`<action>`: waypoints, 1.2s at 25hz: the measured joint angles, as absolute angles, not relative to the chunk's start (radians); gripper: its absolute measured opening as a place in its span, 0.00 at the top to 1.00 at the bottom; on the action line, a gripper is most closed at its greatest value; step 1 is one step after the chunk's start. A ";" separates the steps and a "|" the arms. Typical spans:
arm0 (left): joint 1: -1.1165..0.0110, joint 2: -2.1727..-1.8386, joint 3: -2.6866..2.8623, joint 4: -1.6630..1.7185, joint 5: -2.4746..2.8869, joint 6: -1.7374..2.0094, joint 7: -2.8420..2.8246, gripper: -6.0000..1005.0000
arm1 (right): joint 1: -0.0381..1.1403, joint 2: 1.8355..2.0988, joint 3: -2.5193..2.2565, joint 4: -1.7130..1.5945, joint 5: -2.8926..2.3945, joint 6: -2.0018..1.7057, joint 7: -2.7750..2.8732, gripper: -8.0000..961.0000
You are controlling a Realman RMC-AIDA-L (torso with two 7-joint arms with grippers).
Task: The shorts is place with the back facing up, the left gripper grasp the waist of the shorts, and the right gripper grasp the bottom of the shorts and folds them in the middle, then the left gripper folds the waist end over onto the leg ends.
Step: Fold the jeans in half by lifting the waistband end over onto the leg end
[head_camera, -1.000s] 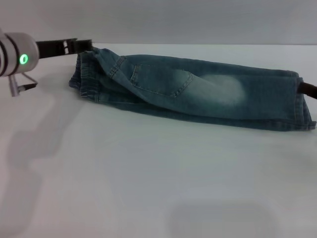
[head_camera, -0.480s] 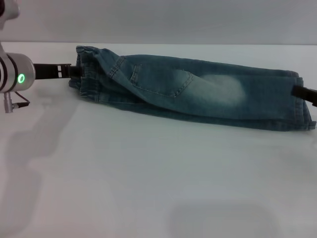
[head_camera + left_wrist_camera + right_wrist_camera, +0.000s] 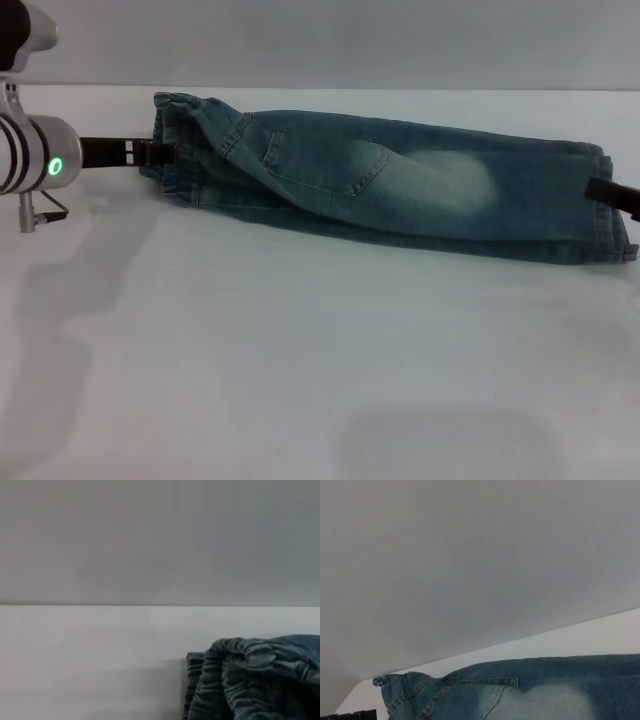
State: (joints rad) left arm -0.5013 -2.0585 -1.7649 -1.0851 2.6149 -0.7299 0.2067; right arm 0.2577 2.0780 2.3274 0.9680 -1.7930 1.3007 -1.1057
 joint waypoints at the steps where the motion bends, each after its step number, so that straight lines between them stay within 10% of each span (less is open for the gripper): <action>1: -0.508 -2.059 -1.763 -1.073 2.615 -0.725 0.210 0.15 | 0.256 2.078 2.327 0.968 -1.791 1.301 -1.106 0.99; 30: -0.637 -2.059 -1.765 -0.847 2.609 -0.637 0.249 0.15 | 0.250 2.079 2.322 0.962 -1.767 1.306 -1.106 0.99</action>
